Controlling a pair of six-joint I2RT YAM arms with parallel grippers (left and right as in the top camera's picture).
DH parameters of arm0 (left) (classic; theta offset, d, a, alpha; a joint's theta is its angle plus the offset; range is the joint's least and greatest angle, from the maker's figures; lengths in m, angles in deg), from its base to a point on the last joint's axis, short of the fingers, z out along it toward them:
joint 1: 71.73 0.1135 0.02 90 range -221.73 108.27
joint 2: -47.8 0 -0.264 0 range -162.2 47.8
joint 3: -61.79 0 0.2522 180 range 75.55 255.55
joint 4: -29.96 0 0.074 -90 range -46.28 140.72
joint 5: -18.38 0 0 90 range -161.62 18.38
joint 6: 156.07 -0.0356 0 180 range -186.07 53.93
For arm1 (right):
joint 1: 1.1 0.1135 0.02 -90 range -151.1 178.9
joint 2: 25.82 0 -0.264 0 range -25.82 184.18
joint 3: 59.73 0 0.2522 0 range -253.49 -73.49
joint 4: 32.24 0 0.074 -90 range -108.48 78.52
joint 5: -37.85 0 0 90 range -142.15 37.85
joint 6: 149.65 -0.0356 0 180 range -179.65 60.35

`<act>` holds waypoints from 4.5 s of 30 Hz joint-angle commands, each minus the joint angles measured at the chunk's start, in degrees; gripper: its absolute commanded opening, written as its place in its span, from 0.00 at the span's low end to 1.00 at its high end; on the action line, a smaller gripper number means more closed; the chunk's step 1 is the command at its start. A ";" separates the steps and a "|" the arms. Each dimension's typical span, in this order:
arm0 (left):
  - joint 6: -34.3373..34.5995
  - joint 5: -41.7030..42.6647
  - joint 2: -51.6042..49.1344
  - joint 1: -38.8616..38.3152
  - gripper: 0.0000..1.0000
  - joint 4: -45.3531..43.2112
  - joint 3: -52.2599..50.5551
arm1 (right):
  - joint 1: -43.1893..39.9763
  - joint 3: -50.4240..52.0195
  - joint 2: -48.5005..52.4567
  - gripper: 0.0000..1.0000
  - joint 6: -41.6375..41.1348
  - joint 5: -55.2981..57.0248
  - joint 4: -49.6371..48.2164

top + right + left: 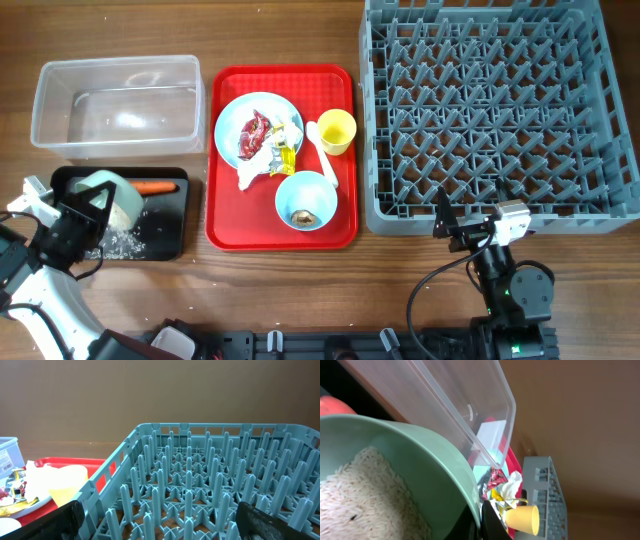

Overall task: Sort waste into correct bins and load items into the dishwasher rack
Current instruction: 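Tilt the green bowl to pour the rice onto the black tray, then carry the empty green bowl back and set it on the red tray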

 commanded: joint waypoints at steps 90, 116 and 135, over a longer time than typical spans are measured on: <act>-6.45 14.36 -0.11 3.28 0.04 5.38 -0.26 | -0.22 0.07 0.07 1.00 -0.81 0.17 -0.22; 1.55 -48.57 -2.86 -69.77 0.04 16.06 15.93 | -0.22 0.07 0.13 1.00 -0.81 0.17 -0.20; 3.04 -48.54 -13.31 -73.05 0.04 21.84 15.67 | -0.22 0.07 0.11 1.00 -0.79 0.17 -0.20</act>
